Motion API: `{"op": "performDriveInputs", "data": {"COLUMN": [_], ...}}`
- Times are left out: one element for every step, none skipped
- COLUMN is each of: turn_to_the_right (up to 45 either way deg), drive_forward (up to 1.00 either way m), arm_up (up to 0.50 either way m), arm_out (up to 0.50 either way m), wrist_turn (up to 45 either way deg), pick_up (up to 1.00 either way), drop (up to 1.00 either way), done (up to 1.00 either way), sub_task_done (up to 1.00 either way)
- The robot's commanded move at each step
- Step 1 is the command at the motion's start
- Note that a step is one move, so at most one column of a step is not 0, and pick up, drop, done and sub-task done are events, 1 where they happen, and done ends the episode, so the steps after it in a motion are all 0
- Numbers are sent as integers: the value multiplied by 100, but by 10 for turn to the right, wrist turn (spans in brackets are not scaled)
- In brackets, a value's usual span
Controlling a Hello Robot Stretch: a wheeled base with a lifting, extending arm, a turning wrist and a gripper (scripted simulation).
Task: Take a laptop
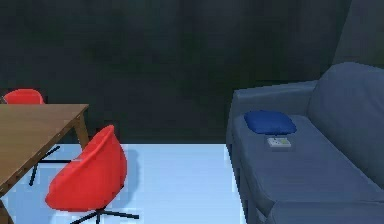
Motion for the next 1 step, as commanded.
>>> {"op": "performDriveInputs", "data": {"turn_to_the_right": [0], "drive_forward": [0], "arm_up": [50], "arm_out": [0], "wrist_turn": [0], "pick_up": [0], "drop": [0], "done": [0], "sub_task_done": [0]}}
